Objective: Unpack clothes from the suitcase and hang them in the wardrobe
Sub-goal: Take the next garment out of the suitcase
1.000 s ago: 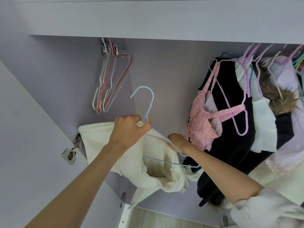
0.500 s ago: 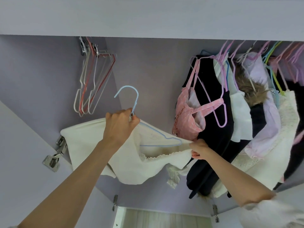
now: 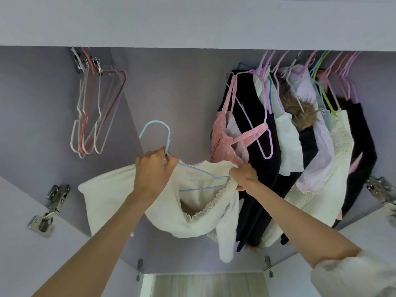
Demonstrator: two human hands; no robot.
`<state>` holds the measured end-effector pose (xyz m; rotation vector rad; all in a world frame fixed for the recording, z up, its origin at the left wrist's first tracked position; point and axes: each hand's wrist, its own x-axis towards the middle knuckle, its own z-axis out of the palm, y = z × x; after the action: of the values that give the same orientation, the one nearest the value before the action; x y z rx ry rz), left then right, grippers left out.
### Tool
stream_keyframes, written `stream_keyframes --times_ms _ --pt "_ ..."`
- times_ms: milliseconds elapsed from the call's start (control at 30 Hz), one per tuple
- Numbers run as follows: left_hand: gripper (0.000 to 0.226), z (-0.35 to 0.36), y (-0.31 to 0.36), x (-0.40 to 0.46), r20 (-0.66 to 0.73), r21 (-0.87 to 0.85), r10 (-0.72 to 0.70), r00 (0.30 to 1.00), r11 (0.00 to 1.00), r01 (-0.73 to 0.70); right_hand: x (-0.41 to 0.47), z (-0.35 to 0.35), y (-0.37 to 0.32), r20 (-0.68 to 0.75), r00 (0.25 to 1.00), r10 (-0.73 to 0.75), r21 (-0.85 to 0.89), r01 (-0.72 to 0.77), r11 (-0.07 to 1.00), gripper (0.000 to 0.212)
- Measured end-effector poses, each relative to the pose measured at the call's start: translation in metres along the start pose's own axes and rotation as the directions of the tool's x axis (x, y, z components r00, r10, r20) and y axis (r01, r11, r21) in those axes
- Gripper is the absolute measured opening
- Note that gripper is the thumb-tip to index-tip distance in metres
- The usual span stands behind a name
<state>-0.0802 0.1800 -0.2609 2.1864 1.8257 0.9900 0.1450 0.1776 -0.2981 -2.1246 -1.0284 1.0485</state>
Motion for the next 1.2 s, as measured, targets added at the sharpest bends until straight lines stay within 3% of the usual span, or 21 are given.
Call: stream_keyframes --times_ms 100,200,267,333,400,467,533,567,600,633,667,700,800,967,1067,1200 --pt "0.022 0.008 0.005 -0.008 -0.002 0.034 0.078 0.997 0.996 -0.078 -0.010 0.002 -0.015 0.048 0.999 -0.015 0.014 0.014 1.000 0.010" --pt "0.024 0.018 0.008 -0.014 0.036 0.063 0.078 0.996 0.995 -0.080 -0.027 0.009 -0.034 0.232 0.972 -0.029 0.199 -0.018 0.980 0.013" --pt "0.021 0.019 0.008 -0.012 0.067 0.050 0.021 0.998 0.998 -0.024 -0.036 0.008 -0.043 0.441 0.896 -0.051 0.240 -0.063 0.969 0.006" --pt "0.020 0.015 0.005 -0.005 0.082 -0.008 -0.025 0.996 1.000 0.026 -0.038 0.001 -0.047 0.640 0.764 -0.087 0.228 -0.081 0.970 0.017" --pt "0.021 0.009 0.002 0.002 0.093 -0.080 -0.063 0.994 0.994 0.070 -0.034 -0.010 -0.048 0.742 0.662 -0.111 0.214 -0.076 0.974 0.031" --pt "0.023 0.005 0.002 0.007 0.104 -0.119 -0.093 0.990 0.987 0.105 -0.032 -0.020 -0.050 0.775 0.617 -0.134 0.180 -0.012 0.984 0.023" --pt "0.026 0.001 0.005 0.010 0.114 -0.136 -0.108 0.988 0.983 0.123 -0.036 -0.023 -0.056 0.711 0.680 -0.179 -0.078 0.330 0.941 0.017" --pt "0.030 0.000 0.008 0.011 0.114 -0.148 -0.107 0.988 0.981 0.123 -0.036 -0.024 -0.060 0.646 0.727 -0.233 -0.309 0.528 0.791 0.023" --pt "0.033 -0.001 0.010 0.012 0.111 -0.159 -0.106 0.988 0.980 0.123 -0.037 -0.023 -0.064 0.571 0.755 -0.322 -0.519 0.636 0.572 0.032" --pt "0.035 -0.003 0.012 0.013 0.106 -0.167 -0.110 0.988 0.978 0.127 -0.036 -0.019 -0.065 0.506 0.750 -0.427 -0.635 0.658 0.403 0.040" --pt "0.035 -0.006 0.013 0.014 0.094 -0.180 -0.120 0.988 0.974 0.135 -0.038 -0.014 -0.066 0.459 0.730 -0.506 -0.659 0.662 0.357 0.043" --pt "0.034 -0.009 0.012 0.016 0.073 -0.198 -0.125 0.990 0.971 0.137 -0.038 -0.011 -0.064 0.422 0.716 -0.556 -0.623 0.675 0.396 0.042" --pt "0.038 -0.019 0.005 0.021 0.026 -0.217 -0.061 0.998 0.974 0.065 -0.027 -0.001 -0.056 0.218 0.771 -0.599 -0.415 0.629 0.658 0.040" --pt "0.035 -0.026 -0.029 0.016 -0.036 0.085 0.114 0.993 0.990 -0.110 -0.007 -0.016 -0.046 -0.017 0.817 -0.576 -0.206 0.561 0.802 0.028" --pt "0.036 -0.031 -0.046 0.017 -0.077 0.255 0.141 0.987 0.960 -0.118 -0.001 -0.027 -0.039 -0.030 0.801 -0.598 -0.163 0.587 0.793 0.027" --pt "0.030 -0.029 -0.044 0.020 -0.083 0.103 0.065 0.994 0.993 -0.056 -0.004 -0.027 -0.032 -0.008 0.678 -0.735 -0.397 0.673 0.624 0.028"
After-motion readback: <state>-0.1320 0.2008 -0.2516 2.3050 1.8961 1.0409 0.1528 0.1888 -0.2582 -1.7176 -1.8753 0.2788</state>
